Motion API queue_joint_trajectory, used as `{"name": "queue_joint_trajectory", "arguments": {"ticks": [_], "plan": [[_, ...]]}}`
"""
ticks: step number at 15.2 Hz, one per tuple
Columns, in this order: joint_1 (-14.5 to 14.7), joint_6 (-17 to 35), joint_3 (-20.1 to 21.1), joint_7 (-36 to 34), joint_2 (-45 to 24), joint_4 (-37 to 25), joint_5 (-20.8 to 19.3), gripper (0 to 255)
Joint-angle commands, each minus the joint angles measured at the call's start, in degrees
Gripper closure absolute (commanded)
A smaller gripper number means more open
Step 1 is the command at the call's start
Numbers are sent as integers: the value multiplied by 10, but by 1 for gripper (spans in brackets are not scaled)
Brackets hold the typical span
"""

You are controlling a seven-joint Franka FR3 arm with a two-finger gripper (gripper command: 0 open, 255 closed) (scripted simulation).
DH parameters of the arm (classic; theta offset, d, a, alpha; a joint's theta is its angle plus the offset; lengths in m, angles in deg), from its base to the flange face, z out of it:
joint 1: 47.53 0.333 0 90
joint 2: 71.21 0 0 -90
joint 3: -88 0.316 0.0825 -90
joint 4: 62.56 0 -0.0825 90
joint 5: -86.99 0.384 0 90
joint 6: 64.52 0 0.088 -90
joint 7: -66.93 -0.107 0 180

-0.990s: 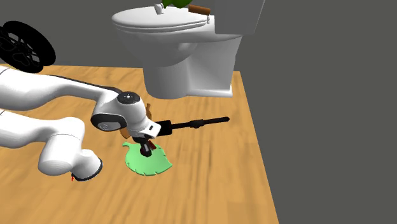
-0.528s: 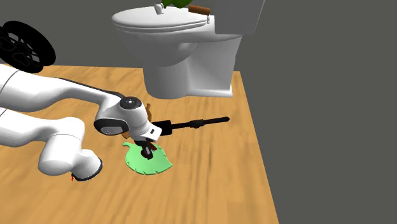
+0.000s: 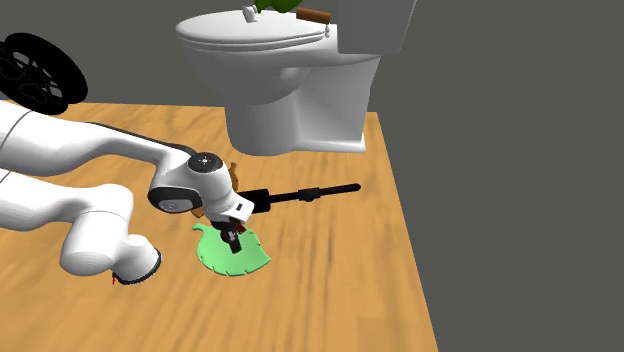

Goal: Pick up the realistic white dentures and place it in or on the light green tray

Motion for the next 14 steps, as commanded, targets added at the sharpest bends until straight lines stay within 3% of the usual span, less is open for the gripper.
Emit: {"name": "queue_joint_trajectory", "arguments": {"ticks": [1,2,6,14], "plan": [[0,0,0,0,0,0,0,0],[0,1,0,0,-2,0,0,0],[-4,-101,3,-2,53,-48,-2,0],[-4,-101,3,-2,53,-48,-2,0]]}}
